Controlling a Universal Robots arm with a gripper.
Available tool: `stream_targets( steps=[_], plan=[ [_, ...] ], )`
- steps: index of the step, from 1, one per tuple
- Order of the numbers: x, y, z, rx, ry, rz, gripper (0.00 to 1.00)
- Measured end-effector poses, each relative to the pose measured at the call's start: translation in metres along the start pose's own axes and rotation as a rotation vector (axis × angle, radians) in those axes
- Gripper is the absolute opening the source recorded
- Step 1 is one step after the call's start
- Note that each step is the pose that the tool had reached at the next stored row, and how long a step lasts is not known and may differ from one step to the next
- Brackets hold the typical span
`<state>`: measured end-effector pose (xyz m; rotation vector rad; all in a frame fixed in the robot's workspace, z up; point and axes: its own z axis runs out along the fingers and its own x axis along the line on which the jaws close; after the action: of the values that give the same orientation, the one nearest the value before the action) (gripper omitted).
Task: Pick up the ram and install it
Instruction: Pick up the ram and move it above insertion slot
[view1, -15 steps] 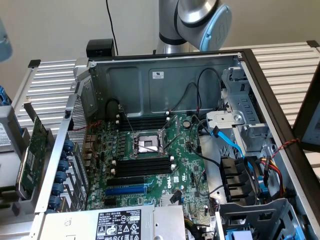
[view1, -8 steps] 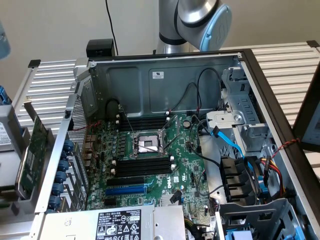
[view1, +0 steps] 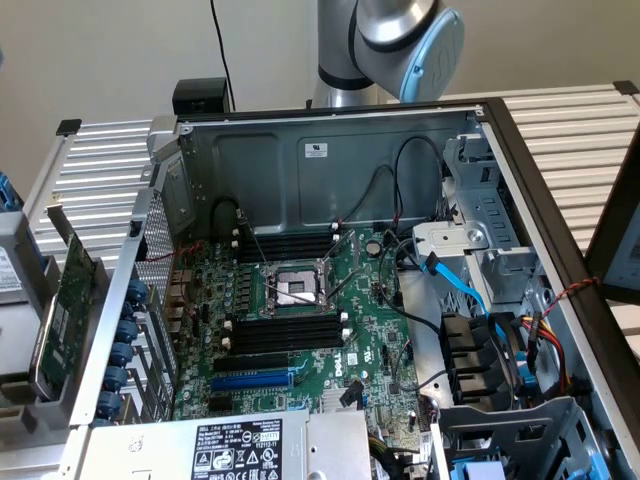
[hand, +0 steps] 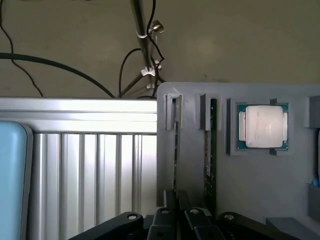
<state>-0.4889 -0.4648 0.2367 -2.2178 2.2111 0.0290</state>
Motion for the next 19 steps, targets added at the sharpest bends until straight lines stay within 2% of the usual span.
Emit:
stream_targets(
  steps=[6, 8, 11, 15, 17, 19],
  plan=[
    [0.001, -0.0017, -0.0273, -0.0001, 0.0006, -0.004, 0.14],
    [0.003, -0.0045, -0.0363, -0.0002, -0.0019, -0.006, 0.14],
    [0.006, -0.0088, -0.0498, -0.0001, -0.0079, -0.01, 0.14],
    [0.008, -0.0145, -0.0676, -0.0002, -0.0216, -0.016, 0.14],
    [0.009, -0.0185, -0.0759, -0.0004, -0.0253, -0.019, 0.14],
    [0.01, -0.0232, -0.0836, -0.0015, -0.0263, -0.021, 0.14]
  ],
)
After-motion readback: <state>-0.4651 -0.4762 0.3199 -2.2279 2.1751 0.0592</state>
